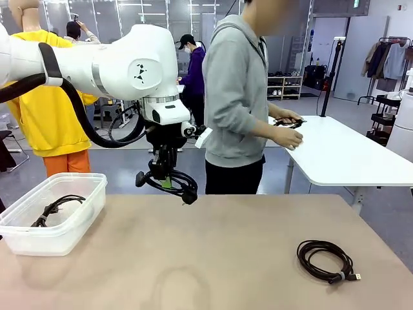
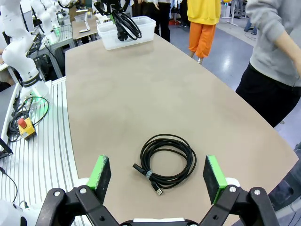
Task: Organize and store the cables.
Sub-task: Place the Power Cable into the Organizing box.
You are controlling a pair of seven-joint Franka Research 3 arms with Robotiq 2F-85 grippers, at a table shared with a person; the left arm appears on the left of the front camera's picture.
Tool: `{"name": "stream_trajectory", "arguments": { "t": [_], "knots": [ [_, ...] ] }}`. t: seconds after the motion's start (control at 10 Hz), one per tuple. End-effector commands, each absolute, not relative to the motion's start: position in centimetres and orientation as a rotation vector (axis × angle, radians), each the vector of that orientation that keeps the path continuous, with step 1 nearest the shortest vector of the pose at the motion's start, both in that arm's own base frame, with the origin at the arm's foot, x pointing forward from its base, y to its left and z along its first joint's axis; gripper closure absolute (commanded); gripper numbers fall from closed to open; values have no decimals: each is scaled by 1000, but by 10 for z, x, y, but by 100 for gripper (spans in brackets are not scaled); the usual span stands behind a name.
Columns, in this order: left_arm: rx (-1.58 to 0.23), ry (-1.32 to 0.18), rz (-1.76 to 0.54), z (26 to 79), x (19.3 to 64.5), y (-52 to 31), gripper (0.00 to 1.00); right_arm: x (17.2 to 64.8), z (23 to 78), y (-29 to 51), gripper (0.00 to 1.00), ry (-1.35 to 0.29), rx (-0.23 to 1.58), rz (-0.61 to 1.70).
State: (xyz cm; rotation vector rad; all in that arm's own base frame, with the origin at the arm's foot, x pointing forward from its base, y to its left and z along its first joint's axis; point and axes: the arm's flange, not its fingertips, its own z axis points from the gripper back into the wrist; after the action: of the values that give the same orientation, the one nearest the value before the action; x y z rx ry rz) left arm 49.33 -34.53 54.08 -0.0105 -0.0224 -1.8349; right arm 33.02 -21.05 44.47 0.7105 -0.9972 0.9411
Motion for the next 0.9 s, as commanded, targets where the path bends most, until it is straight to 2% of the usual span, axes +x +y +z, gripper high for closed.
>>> {"name": "stream_trajectory", "arguments": {
  "t": [0.0, 0.2, 0.3, 0.4, 0.5, 0.8],
  "knots": [
    [121, -116, -1867, 552, 512, -315, 93, 330, 448, -206, 0, -999, 703, 909],
    [235, -165, -1885, 558, 529, -216, 93, 330, 448, -206, 0, -999, 703, 909],
    [290, -247, -1844, 559, 528, -174, 93, 330, 448, -206, 0, -999, 703, 909],
    [236, -329, -1819, 560, 522, -137, 93, 330, 448, -206, 0, -999, 703, 909],
    [260, -359, -1793, 557, 516, -101, 93, 330, 448, -206, 0, -999, 703, 909],
    [235, -378, -1695, 530, 523, -17, 93, 330, 448, -206, 0, -999, 703, 909]
  ]
}}
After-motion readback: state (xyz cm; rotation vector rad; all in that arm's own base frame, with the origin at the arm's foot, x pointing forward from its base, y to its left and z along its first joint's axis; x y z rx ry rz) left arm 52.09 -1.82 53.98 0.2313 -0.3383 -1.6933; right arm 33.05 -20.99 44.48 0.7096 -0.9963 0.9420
